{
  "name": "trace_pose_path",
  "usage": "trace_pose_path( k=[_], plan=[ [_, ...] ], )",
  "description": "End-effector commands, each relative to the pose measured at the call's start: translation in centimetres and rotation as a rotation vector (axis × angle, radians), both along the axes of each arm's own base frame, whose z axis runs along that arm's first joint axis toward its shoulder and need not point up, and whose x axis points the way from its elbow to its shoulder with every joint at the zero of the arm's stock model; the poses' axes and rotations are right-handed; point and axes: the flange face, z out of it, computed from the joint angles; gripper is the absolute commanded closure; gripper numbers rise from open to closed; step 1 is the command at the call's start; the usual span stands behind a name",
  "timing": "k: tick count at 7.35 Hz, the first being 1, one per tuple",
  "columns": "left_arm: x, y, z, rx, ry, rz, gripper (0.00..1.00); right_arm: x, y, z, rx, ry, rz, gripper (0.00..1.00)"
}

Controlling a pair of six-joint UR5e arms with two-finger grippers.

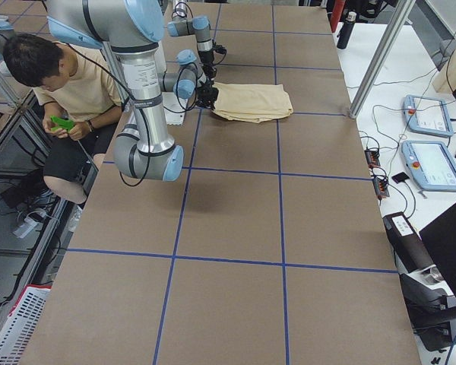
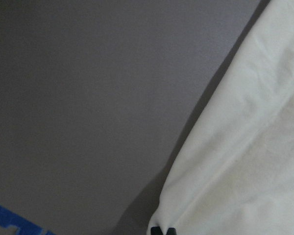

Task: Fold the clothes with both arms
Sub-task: 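Lift the near edge with both grippers and fold it toward the far edge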

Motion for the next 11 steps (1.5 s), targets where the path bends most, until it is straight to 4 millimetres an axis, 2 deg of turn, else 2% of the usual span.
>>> trace_pose_path(
  k=[1,2,3,4,5,6,7,8,9,10,11],
  plan=[
    [-1.0,0.2,-1.6,0.005,0.036,0.008,1.00,0.9,0.2,-0.1,0.000,-0.010,-0.001,1.00],
    [-1.2,0.8,-1.6,-0.003,0.039,0.033,1.00,0.8,0.4,-0.1,0.000,-0.011,-0.005,1.00],
    [-3.1,1.3,-1.3,0.001,0.041,0.057,1.00,1.7,0.7,-0.7,0.002,-0.029,-0.008,1.00],
    [-4.1,1.9,-2.3,-0.010,0.064,0.091,1.00,3.5,1.7,-0.9,0.001,-0.049,-0.019,1.00],
    [-3.9,2.2,-2.1,-0.023,0.060,0.109,1.00,4.3,2.0,-1.3,0.000,-0.065,-0.022,1.00],
    [-4.0,2.4,-2.7,-0.028,0.075,0.121,1.00,4.3,2.2,-1.4,-0.001,-0.066,-0.024,1.00],
    [-4.6,2.5,-3.9,-0.026,0.100,0.118,1.00,5.1,2.3,-2.3,0.001,-0.087,-0.024,1.00],
    [-6.2,2.8,-6.2,-0.020,0.150,0.130,1.00,5.8,2.3,-3.0,-0.004,-0.096,-0.021,1.00],
    [-6.8,2.3,-7.3,-0.028,0.176,0.144,1.00,6.3,1.1,-3.4,-0.005,-0.092,0.000,1.00],
    [-8.8,-2.2,-7.3,0.002,0.158,0.055,1.00,8.1,-3.2,-3.4,-0.013,-0.094,0.055,1.00],
    [-10.1,-6.0,-8.5,0.100,0.139,0.038,1.00,9.4,-7.6,-4.2,-0.056,-0.113,0.076,1.00]
  ],
)
